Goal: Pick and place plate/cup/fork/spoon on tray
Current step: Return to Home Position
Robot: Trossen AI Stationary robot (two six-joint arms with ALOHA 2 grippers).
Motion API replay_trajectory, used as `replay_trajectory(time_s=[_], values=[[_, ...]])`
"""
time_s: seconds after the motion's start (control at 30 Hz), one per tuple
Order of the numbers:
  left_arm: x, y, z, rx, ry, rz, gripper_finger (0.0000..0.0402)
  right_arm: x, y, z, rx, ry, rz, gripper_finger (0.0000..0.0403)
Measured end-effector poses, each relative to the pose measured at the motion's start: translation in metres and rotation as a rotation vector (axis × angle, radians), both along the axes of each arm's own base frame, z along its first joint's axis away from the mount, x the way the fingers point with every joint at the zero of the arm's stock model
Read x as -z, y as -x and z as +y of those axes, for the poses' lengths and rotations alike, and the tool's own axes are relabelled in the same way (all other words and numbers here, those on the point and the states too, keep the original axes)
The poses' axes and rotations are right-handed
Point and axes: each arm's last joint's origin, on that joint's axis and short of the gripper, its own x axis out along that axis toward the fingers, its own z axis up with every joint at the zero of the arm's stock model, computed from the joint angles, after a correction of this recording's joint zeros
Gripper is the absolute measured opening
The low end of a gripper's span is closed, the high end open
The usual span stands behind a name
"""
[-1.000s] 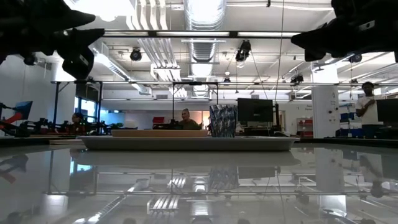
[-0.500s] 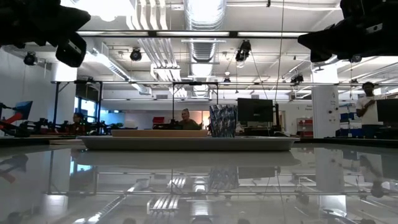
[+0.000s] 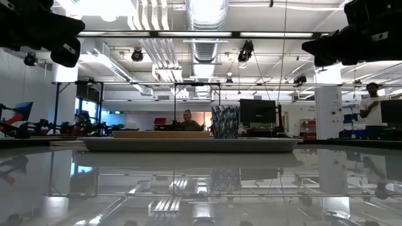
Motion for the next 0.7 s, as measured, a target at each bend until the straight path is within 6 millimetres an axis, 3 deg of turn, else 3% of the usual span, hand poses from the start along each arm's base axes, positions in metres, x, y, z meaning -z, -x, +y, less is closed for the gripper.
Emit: replay_trajectory(time_s=[0.4, 0.7], values=[[0.023, 0.002, 0.001, -0.010, -0.003, 0.014, 0.0000, 0.004, 0.009, -0.001, 0.000, 0.014, -0.041, 0.0009], [0.025, 0.003, 0.002, -0.014, -0.016, -0.020, 0.0000, 0.006, 0.013, -0.001, 0.000, 0.013, -0.044, 0.0009]])
